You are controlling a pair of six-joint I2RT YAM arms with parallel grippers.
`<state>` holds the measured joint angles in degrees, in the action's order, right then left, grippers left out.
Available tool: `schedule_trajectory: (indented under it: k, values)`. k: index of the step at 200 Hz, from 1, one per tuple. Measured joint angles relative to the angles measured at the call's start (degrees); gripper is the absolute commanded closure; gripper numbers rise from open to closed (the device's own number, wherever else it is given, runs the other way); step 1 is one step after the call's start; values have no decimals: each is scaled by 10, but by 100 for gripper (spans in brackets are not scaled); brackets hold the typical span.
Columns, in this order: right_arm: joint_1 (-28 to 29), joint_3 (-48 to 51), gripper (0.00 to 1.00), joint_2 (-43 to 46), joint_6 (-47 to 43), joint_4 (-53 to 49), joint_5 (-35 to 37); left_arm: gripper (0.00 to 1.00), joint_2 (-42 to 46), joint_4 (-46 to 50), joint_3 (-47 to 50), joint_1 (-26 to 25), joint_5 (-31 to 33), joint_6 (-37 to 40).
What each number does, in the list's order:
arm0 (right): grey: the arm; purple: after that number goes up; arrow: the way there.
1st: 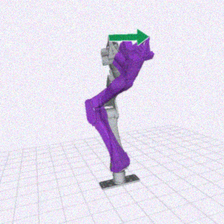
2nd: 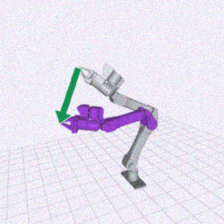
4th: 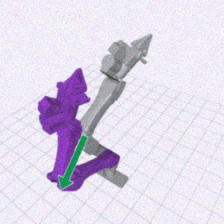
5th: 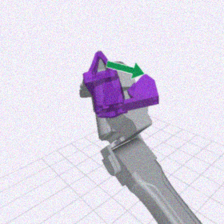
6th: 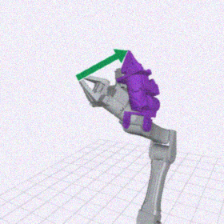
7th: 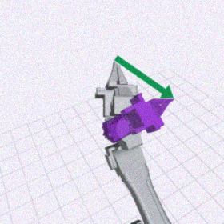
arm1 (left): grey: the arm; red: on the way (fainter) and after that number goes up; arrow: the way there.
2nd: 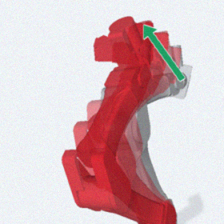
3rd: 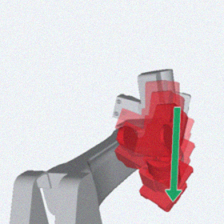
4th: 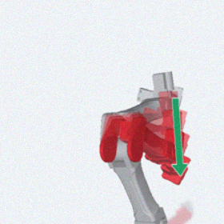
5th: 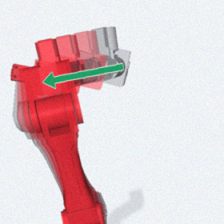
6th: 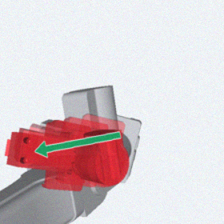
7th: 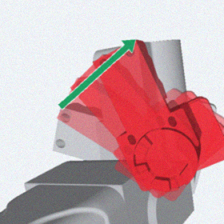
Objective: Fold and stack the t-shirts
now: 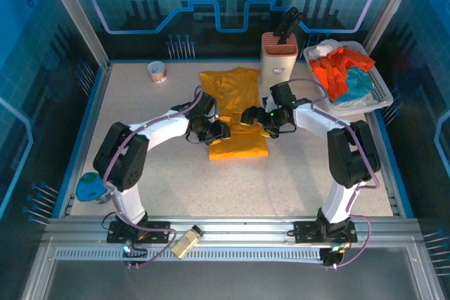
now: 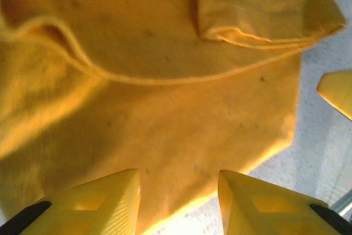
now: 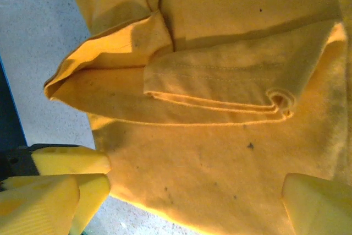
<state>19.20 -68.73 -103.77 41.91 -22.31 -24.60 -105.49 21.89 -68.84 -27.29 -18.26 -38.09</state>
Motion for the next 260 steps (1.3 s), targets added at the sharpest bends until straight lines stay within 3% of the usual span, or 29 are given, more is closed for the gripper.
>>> schedule_trajectory:
  k: [55,104,129,175,224,260]
  values:
    - [-1,-64,5,-92,17,8,-1,59,-92,5,-82,16,0,7]
    - [-14,-196,3,-147,12,-10,6,61,-154,42,-247,78,4,43]
    - [-21,-208,3,-140,-1,-19,10,61,-156,58,-262,99,9,57]
    - [-20,-91,4,-48,-7,-22,-12,60,-54,71,-131,77,8,50]
    - [11,43,4,79,29,10,-59,59,99,45,-2,-15,5,7]
    - [35,135,5,113,56,54,-73,59,133,-1,100,-59,10,-43]
